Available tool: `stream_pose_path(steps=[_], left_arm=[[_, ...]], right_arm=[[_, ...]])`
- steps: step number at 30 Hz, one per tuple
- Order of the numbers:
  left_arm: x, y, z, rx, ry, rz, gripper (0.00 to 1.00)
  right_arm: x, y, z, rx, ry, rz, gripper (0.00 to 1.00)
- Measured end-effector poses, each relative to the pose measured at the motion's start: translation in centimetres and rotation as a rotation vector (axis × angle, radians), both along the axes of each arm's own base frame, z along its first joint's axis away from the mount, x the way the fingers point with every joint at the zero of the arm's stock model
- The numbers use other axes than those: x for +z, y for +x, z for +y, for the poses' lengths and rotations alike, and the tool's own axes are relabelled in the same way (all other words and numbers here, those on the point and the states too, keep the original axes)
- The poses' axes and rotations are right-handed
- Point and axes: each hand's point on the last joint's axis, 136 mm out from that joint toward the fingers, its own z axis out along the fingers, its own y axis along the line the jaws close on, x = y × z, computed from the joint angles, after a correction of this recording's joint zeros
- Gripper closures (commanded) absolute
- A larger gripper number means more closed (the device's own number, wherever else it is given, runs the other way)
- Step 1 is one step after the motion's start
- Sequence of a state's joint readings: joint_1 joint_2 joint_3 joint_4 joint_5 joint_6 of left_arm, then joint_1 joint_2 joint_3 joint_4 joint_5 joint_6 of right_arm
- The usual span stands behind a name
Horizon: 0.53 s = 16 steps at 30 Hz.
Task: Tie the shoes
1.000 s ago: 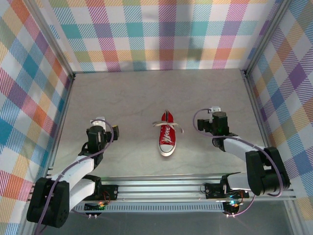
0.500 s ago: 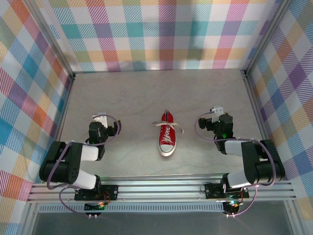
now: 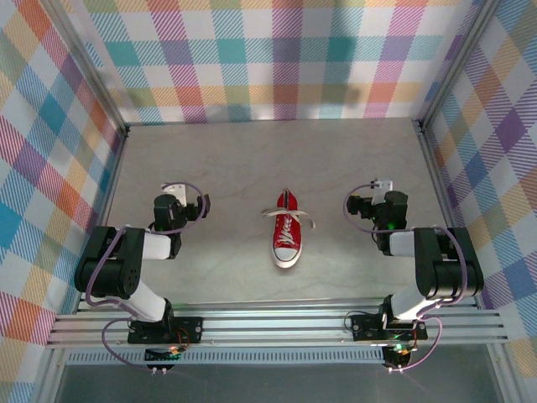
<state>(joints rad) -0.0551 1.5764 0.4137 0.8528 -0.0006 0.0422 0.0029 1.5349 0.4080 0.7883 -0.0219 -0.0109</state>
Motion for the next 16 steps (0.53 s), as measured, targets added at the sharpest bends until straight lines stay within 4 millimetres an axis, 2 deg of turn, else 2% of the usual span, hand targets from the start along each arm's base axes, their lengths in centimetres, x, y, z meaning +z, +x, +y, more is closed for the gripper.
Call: stream_pose_path(steps=[16], left_arm=[[-0.37,-0.16,0.01,0.0,0.001,0.016,0.0]], right_arm=[[0.0,-0.02,0.1,0.005,0.003,0.0,0.01]])
